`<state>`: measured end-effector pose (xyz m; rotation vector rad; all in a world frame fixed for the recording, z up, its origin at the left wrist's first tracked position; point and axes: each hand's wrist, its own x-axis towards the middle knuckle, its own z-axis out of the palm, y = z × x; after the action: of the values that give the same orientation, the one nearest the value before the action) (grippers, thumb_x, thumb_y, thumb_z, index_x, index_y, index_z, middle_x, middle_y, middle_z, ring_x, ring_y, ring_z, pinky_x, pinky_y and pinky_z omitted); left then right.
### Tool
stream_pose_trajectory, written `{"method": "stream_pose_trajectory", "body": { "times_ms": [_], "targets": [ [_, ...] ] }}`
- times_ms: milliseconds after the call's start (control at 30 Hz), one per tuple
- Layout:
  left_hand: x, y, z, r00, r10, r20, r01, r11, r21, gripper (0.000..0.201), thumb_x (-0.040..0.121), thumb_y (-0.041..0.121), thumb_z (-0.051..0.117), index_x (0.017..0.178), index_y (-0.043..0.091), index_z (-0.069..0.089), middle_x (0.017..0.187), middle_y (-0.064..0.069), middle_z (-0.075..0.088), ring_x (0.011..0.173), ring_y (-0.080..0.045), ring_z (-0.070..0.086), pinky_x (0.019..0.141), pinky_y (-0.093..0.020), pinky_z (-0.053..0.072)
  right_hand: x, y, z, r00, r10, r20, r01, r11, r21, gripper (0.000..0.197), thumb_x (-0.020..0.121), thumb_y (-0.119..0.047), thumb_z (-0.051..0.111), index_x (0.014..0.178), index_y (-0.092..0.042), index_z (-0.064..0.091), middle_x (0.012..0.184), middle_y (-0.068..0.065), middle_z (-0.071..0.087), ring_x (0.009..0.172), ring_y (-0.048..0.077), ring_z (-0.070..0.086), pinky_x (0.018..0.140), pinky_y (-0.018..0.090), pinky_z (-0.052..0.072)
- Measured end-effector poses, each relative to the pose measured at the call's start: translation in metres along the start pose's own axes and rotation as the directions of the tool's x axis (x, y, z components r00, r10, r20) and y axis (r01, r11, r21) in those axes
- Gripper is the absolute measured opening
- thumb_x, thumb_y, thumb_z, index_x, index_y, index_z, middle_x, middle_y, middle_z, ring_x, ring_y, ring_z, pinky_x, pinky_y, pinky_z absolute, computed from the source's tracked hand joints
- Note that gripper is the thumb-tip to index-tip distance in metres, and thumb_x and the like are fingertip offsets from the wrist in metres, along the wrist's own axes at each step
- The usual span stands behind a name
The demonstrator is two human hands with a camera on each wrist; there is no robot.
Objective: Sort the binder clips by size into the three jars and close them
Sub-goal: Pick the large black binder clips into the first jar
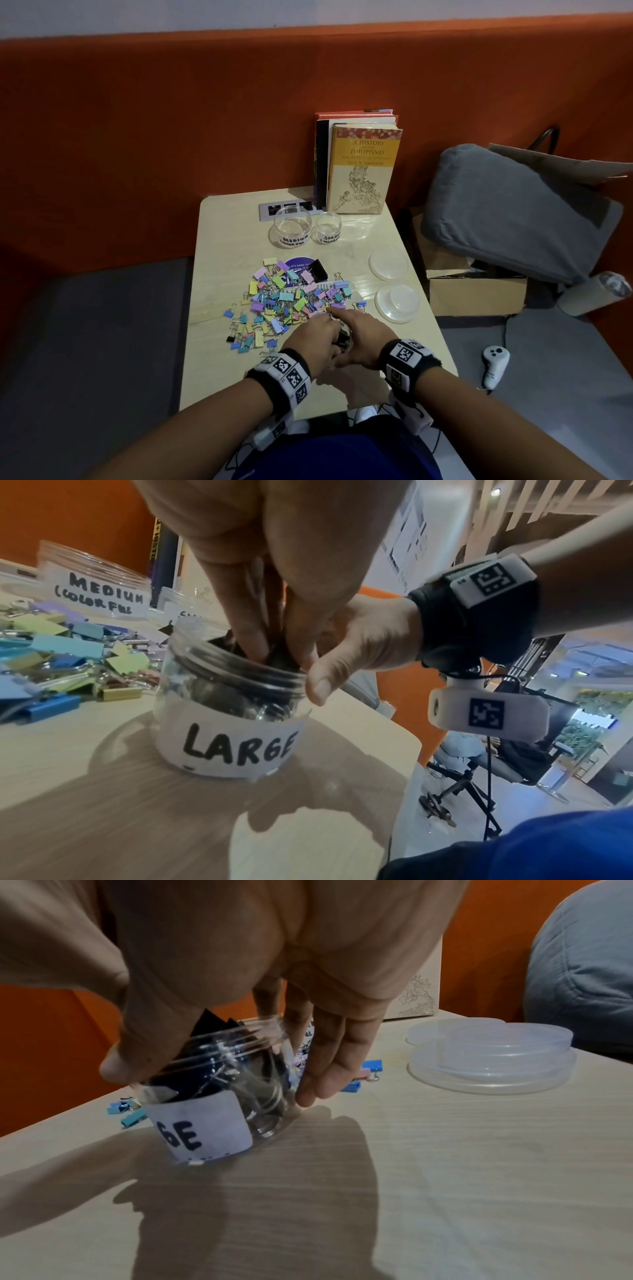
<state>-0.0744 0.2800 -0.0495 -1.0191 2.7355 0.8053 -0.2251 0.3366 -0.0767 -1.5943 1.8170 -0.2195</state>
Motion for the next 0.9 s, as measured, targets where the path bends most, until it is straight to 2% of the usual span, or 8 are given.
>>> {"method": "stream_pose_trajectory", "body": {
  "times_ms": [100,167,333,433,500,633,767,900],
  "targets": [
    [-0.002,-0.004,0.001,0.994,0.086,0.067,-0.085,0.996,-0.017,0.019,0.086,0.013,0.067,0.104,0.012,0.071,0.112,-0.006,0.064,0.104,-0.024,0.058,0.083,-0.030,0.044,-0.001,0.001,0.002,1.000,0.001,0.006,-0.001,1.000,0.000,0.116,0.059,-0.047,0.089,0.153,-0.033,0.023,0.152,-0.002,0.039,0.135,0.020,0.041,0.108,0.032,0.037],
    [-0.005,-0.005,0.000,0.991,0.090,0.101,-0.090,0.996,-0.004,0.028,0.087,0.017,0.068,0.115,0.018,0.070,0.115,-0.004,0.065,0.106,-0.023,0.057,0.086,-0.030,0.045,-0.001,0.002,0.001,1.000,-0.001,0.006,0.001,1.000,0.000,0.116,0.059,-0.047,0.089,0.153,-0.034,0.022,0.153,-0.002,0.038,0.135,0.020,0.041,0.108,0.032,0.037],
    [-0.003,0.004,0.002,0.993,0.002,0.121,-0.011,0.997,0.079,0.030,0.088,0.015,0.064,0.116,0.013,0.054,0.114,-0.011,0.060,0.104,-0.031,0.058,0.080,-0.037,0.046,-0.003,0.001,0.002,1.000,-0.005,0.001,0.005,1.000,-0.010,0.115,0.062,-0.046,0.088,0.154,-0.032,0.020,0.156,-0.001,0.034,0.138,0.020,0.037,0.110,0.032,0.034],
    [-0.001,0.007,-0.005,0.988,0.008,0.156,-0.025,0.994,0.107,0.024,0.089,0.013,0.064,0.112,0.010,0.061,0.112,-0.012,0.062,0.100,-0.031,0.060,0.078,-0.034,0.044,-0.003,0.002,0.003,1.000,-0.001,-0.001,0.001,1.000,-0.002,0.115,0.062,-0.047,0.088,0.154,-0.032,0.021,0.155,-0.001,0.035,0.136,0.021,0.039,0.110,0.033,0.036],
    [-0.001,0.001,-0.013,0.995,0.014,0.104,-0.018,0.999,0.039,0.018,0.091,0.013,0.061,0.108,0.014,0.067,0.109,-0.008,0.065,0.096,-0.027,0.061,0.079,-0.032,0.048,-0.002,0.002,0.004,1.000,0.007,-0.002,-0.007,1.000,0.009,0.115,0.060,-0.048,0.089,0.153,-0.034,0.022,0.152,-0.002,0.038,0.134,0.021,0.042,0.107,0.033,0.038],
    [0.005,-0.030,-0.033,0.975,-0.110,-0.195,0.080,0.985,-0.154,0.006,0.091,0.025,0.061,0.095,0.028,0.062,0.100,0.006,0.065,0.095,-0.016,0.061,0.086,-0.035,0.053,0.001,0.005,0.006,1.000,0.004,-0.012,-0.003,1.000,0.023,0.115,0.058,-0.049,0.089,0.152,-0.034,0.024,0.150,-0.003,0.041,0.131,0.020,0.044,0.106,0.033,0.039],
    [0.007,-0.042,-0.025,0.995,-0.099,0.000,0.099,0.994,0.034,0.059,0.073,0.053,0.077,0.122,0.034,0.049,0.126,0.007,0.048,0.114,-0.016,0.049,0.092,-0.036,0.048,0.002,0.006,0.006,1.000,-0.008,-0.005,0.008,1.000,0.029,0.116,0.057,-0.053,0.088,0.152,-0.035,0.025,0.150,-0.003,0.041,0.132,0.020,0.044,0.107,0.034,0.039],
    [0.004,-0.038,-0.002,0.986,-0.167,0.021,0.167,0.985,0.034,0.073,0.071,0.041,0.083,0.126,0.036,0.036,0.130,0.002,0.048,0.114,-0.021,0.053,0.087,-0.037,0.052,0.000,0.007,0.007,1.000,-0.007,-0.011,0.007,0.999,0.037,0.116,0.056,-0.052,0.089,0.152,-0.034,0.026,0.149,-0.005,0.042,0.131,0.018,0.044,0.106,0.031,0.039]
  ]
}}
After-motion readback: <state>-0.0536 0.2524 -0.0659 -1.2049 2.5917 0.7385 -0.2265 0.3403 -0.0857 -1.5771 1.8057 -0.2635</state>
